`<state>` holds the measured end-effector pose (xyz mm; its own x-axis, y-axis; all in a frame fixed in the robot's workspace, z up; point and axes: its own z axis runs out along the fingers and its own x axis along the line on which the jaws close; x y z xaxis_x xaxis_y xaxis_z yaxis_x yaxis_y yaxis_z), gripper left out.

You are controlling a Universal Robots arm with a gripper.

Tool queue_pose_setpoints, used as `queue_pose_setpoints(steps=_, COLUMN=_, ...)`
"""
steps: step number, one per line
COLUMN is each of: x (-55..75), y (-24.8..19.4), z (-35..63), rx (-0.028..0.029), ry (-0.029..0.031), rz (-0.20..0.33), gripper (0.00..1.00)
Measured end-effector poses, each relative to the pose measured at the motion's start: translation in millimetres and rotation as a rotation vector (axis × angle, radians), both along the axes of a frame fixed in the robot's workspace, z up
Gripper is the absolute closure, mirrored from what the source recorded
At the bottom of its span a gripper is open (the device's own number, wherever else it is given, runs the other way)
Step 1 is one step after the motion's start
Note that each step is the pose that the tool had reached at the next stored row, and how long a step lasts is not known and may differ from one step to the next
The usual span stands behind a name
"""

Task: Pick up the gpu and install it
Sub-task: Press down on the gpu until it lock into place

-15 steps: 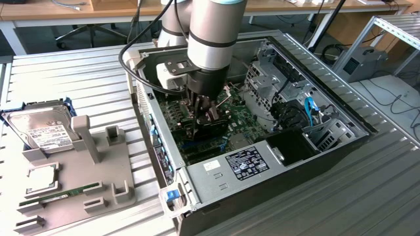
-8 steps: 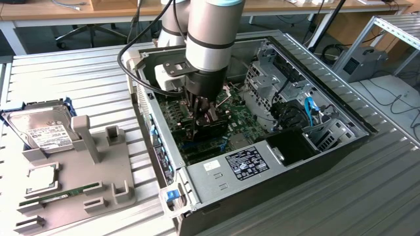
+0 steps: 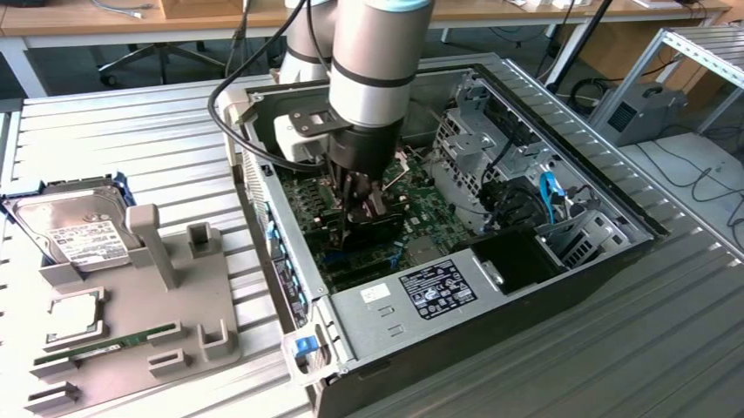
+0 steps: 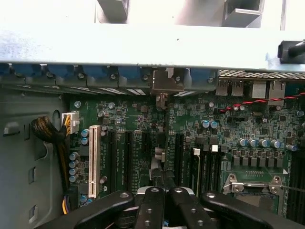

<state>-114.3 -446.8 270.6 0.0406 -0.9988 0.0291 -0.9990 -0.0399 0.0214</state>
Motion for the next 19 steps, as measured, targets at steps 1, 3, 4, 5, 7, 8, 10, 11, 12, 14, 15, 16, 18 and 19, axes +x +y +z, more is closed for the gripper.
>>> queue_pose_setpoints(steps=1, x=0.0, y=-0.4, z=-0.1, rx=0.0003, ry=0.0, rz=0.0, gripper=0.89)
queue_pose_setpoints(steps=3, x=-0.1, y=-2.0, z=-0.1, rx=0.0003, ry=-0.0001, rz=0.0, gripper=0.89)
queue_pose_setpoints(steps=4, x=-0.1, y=-2.8, z=-0.1, rx=0.0003, ry=-0.0001, rz=0.0, gripper=0.89)
queue_pose_setpoints(steps=5, x=-0.1, y=-3.0, z=-0.1, rx=0.0001, ry=0.0, rz=0.0, gripper=0.89)
queue_pose_setpoints(steps=7, x=-0.1, y=-3.0, z=0.0, rx=0.0001, ry=0.0, rz=0.0, gripper=0.89)
queue_pose_setpoints(steps=8, x=-0.1, y=-3.0, z=0.0, rx=0.0, ry=0.0, rz=0.0, gripper=0.89)
queue_pose_setpoints(steps=10, x=0.1, y=-3.0, z=1.1, rx=-0.0001, ry=-0.0004, rz=0.0, gripper=0.89)
queue_pose_setpoints(steps=11, x=0.2, y=-3.0, z=2.3, rx=-0.0004, ry=-0.0006, rz=0.0, gripper=0.89)
queue_pose_setpoints(steps=12, x=0.4, y=-3.0, z=4.3, rx=-0.0013, ry=-0.0002, rz=0.0, gripper=0.89)
queue_pose_setpoints(steps=14, x=1.0, y=-2.9, z=8.4, rx=-0.0022, ry=-0.0001, rz=0.0, gripper=0.89)
queue_pose_setpoints(steps=15, x=1.5, y=-2.9, z=9.9, rx=-0.0027, ry=0.0, rz=0.0, gripper=0.89)
queue_pose_setpoints(steps=16, x=2.8, y=-2.9, z=11.5, rx=-0.0029, ry=0.0, rz=0.0, gripper=0.89)
queue_pose_setpoints(steps=18, x=6.1, y=-2.8, z=13.1, rx=-0.0026, ry=-0.0001, rz=0.0, gripper=0.89)
queue_pose_setpoints(steps=19, x=7.6, y=-2.8, z=13.9, rx=-0.0027, ry=-0.0001, rz=0.0, gripper=0.89)
